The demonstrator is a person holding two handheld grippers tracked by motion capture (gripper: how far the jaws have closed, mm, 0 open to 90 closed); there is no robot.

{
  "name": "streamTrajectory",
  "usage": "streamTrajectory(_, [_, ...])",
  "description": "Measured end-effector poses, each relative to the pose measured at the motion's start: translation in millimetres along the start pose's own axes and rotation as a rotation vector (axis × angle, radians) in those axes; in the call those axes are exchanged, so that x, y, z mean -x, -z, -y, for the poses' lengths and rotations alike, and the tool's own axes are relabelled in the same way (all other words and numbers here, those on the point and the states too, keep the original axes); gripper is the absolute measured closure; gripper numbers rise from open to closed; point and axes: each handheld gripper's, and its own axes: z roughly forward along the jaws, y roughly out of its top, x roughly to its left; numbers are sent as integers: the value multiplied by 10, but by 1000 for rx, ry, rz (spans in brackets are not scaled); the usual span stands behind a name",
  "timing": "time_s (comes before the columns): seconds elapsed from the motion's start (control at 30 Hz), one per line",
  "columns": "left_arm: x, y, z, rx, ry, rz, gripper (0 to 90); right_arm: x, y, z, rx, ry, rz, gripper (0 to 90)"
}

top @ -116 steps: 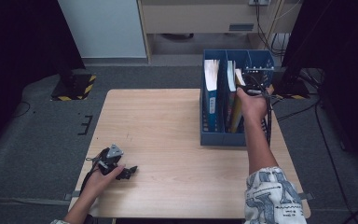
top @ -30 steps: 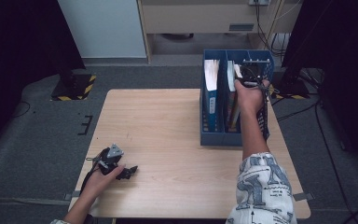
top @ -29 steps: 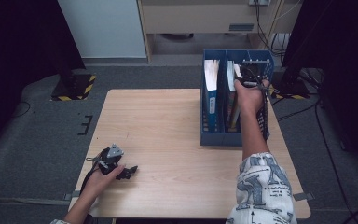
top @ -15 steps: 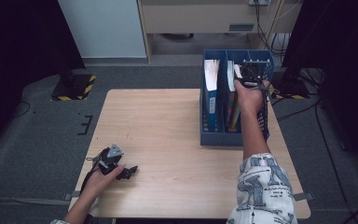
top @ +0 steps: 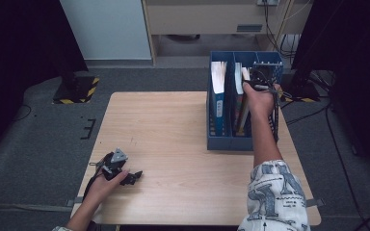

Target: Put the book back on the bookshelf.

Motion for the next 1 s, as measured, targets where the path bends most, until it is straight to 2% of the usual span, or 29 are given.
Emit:
streamTrajectory(0.5, [1, -1, -1, 0, 0, 0, 0, 13, 77, -14, 8, 11, -9, 578])
streamTrajectory(0.7, [2, -1, -1, 1, 1, -1, 0, 4, 117, -5, 12, 40, 2, 531])
streamTrajectory(0.87, [2, -1, -1, 0, 1, -1, 0, 8, 168, 2, 23, 31, 1, 528])
streamTrajectory(1.0, [2, -2, -2, 1, 1, -1, 0, 2, 235, 0, 30, 48, 0, 552])
